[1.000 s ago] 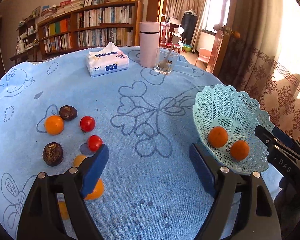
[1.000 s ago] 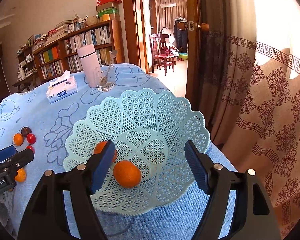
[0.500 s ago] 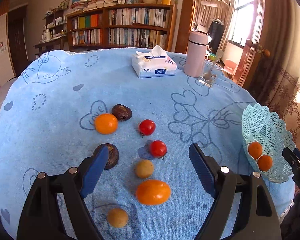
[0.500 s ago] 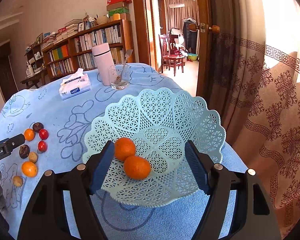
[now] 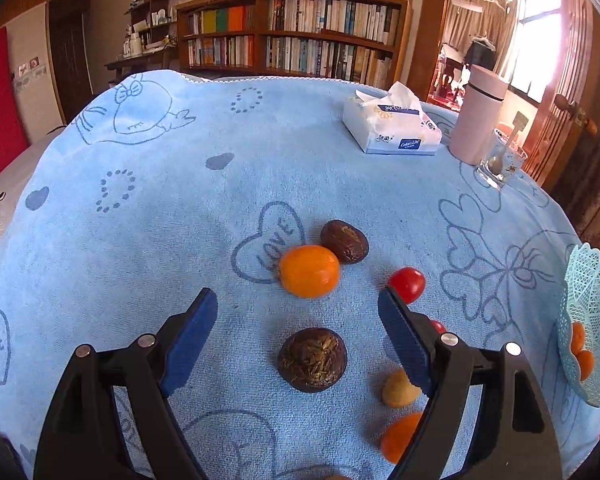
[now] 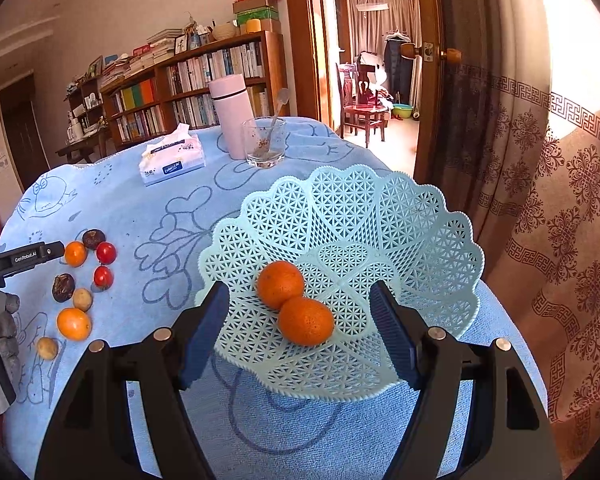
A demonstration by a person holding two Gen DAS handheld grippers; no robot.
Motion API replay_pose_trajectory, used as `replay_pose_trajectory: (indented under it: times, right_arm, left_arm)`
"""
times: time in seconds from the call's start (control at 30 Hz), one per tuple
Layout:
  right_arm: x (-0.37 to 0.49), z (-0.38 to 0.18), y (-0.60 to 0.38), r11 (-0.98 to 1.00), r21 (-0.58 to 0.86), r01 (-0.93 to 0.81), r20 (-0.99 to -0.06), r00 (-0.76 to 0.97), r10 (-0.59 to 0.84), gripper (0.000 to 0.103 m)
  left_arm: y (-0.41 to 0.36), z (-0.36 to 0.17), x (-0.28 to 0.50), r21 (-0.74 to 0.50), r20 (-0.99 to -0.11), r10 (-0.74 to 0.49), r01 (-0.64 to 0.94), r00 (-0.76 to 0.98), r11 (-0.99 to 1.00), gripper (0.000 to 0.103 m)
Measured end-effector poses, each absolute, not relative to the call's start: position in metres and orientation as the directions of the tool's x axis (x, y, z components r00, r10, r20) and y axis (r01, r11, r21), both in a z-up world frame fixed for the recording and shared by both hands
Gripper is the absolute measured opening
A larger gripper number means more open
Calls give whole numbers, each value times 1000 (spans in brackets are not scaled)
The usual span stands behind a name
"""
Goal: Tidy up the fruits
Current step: 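Grasp the orange beside the dark brown fruit with the left tool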
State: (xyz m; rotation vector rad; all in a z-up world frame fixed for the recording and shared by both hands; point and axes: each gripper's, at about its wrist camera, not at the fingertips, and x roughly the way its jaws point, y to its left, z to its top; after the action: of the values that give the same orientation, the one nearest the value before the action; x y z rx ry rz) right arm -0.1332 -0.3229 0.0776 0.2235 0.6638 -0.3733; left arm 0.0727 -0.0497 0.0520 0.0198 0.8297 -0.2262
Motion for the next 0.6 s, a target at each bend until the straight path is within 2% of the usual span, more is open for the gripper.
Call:
replay_pose_trajectory:
  times: [0.1,0.2,0.37,0.5,0.6]
  right_arm:
    - [-131,77,-319,916,83,393,-639,726,-254,74]
    - [-129,75,-316,919,83,385,-645,724,-245,74]
    - [-127,74,-310,923,82,375,-649,723,-236,74]
    - [-126,73,-308,923,86,376,-654,720,-232,74]
    - [-124,72,-304,923,93,375,-656,720,-226,74]
  left_arm:
    - [-53,47,85,-84,-756,-214,232,619,969,81]
    - [-60,40,97,-91,-777,-231,259,586,962,75]
    - [-66,26,114,-106,-809,-248,283,533,953,62]
    - [-63,19,121,-142,-815,-274,282,511,949,56]
    - [-58,20,123,-162,-807,-289,277,515,947,44]
